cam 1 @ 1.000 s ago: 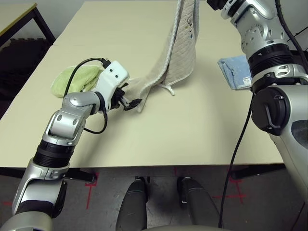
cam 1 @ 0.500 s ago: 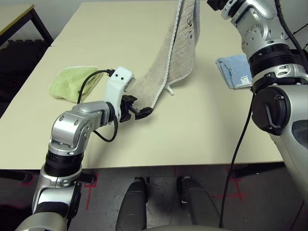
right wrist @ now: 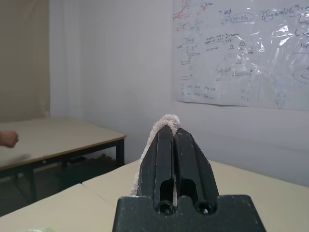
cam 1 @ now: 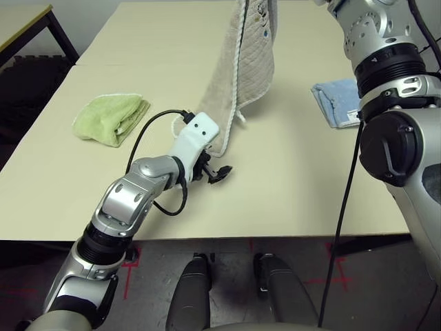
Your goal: Fold the towel and set it aside.
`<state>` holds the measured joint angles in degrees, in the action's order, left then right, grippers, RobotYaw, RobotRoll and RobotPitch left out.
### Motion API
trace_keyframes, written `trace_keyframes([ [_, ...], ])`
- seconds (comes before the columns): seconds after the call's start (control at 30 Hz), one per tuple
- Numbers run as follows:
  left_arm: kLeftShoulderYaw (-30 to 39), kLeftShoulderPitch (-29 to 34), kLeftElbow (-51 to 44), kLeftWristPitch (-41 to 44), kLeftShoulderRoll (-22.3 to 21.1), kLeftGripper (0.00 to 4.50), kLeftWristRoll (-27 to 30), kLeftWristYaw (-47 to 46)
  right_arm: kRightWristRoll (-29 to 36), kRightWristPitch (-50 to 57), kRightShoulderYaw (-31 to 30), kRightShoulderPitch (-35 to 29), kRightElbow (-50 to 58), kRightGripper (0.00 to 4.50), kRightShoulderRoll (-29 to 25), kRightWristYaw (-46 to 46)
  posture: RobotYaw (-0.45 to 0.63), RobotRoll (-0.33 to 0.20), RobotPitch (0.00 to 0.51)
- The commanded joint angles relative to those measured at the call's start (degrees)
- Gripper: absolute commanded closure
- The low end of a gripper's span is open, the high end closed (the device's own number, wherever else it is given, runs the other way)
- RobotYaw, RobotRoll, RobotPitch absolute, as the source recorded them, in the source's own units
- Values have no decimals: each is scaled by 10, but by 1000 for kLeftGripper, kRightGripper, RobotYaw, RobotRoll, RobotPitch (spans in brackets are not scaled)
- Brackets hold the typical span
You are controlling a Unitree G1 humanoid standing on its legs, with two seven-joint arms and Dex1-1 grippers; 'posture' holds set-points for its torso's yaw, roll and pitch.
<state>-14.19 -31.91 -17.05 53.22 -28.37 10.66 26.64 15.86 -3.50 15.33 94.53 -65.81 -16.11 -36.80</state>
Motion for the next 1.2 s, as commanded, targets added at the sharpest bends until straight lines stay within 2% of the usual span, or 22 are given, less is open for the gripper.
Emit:
trace_keyframes([
  [0.03,-7,-13,44,-43,13,0,-38,-25,1,4,3,20,-7,4438,5,5,49,0,163],
  [0.1,-12,-16,67,-62,23,0,-56,-37,0,6,3,25,-7,4438,8,8,49,0,163],
  [0.2,-23,-7,71,-69,30,0,-70,-36,-1,8,2,30,-6,4438,12,12,27,0,192],
  [0.43,-34,33,2,11,15,0,-56,-6,-1,2,2,34,-2,4438,21,21,13,0,198],
  [0.6,1,50,-22,83,57,0,-42,-32,1,-2,4,33,-1,4438,24,24,20,0,195],
  [0.9,22,28,-18,104,102,0,-44,-62,1,-2,5,28,0,4438,25,23,15,0,199],
  [1.1,10,27,-17,100,106,0,-47,-62,0,-1,4,26,1,4438,24,22,12,0,200],
  [1.2,6,31,-21,105,111,634,-45,-63,0,0,4,26,1,4500,24,21,13,0,201],
])
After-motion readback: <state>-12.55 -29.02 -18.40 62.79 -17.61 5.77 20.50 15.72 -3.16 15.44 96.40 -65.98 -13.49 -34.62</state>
